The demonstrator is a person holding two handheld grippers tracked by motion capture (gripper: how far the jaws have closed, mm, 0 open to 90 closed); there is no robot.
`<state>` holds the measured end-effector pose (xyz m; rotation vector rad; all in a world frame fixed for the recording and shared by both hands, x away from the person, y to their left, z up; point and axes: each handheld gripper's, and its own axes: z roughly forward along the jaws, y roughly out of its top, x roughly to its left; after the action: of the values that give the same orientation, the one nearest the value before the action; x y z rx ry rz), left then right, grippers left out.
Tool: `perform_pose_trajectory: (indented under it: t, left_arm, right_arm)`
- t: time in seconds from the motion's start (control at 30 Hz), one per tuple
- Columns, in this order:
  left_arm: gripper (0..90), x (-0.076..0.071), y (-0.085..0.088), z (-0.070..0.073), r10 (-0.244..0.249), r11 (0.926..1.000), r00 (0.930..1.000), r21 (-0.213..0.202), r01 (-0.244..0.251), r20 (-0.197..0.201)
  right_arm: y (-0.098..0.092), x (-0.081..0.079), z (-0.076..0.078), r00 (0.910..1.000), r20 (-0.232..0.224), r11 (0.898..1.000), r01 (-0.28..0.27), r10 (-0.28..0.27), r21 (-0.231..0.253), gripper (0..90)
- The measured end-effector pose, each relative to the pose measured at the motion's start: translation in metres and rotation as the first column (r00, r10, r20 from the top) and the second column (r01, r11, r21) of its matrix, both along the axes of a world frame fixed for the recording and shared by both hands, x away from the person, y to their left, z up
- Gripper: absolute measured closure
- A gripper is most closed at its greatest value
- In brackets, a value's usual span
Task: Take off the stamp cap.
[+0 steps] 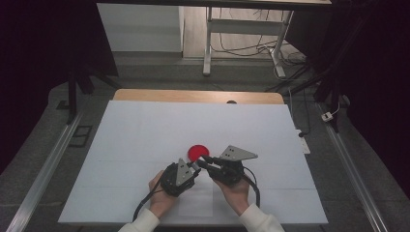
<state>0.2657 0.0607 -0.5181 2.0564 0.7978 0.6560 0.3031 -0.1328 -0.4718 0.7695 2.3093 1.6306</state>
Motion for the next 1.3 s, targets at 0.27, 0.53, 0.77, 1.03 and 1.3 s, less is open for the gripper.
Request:
perform_pose_trajectory:
  t: [0.27,0.53,0.77,1.03,1.3]
  left_arm:
    - [65.9,0.001,0.000,0.000,-0.002,0.9999,1.0000,-0.010,0.002,-0.009]
    - [66.0,-0.001,-0.002,-0.001,0.006,0.9976,0.9995,0.069,-0.008,0.032]
    - [65.9,0.000,-0.002,-0.001,0.005,0.9969,0.9998,0.079,-0.006,0.021]
    - [65.9,0.000,-0.002,-0.003,0.002,0.9970,1.0000,0.077,-0.003,0.007]
    - [66.0,0.007,0.008,-0.005,0.024,0.9984,0.9954,-0.048,-0.028,-0.092]
  right_arm:
    - [0.000,0.000,0.000,1.0000,0.002,1.000,0.003,-0.003,0.002,74.9]
    - [0.001,-0.001,-0.001,0.9999,0.010,1.000,0.000,0.000,-0.016,75.0]
    - [0.002,-0.001,-0.002,1.0000,0.007,1.000,0.001,-0.001,-0.024,74.9]
    - [0.001,-0.001,-0.005,1.0000,0.003,1.000,0.000,0.000,-0.022,74.8]
    - [-0.001,0.000,-0.004,1.0000,0.008,1.000,0.000,0.000,-0.011,75.1]
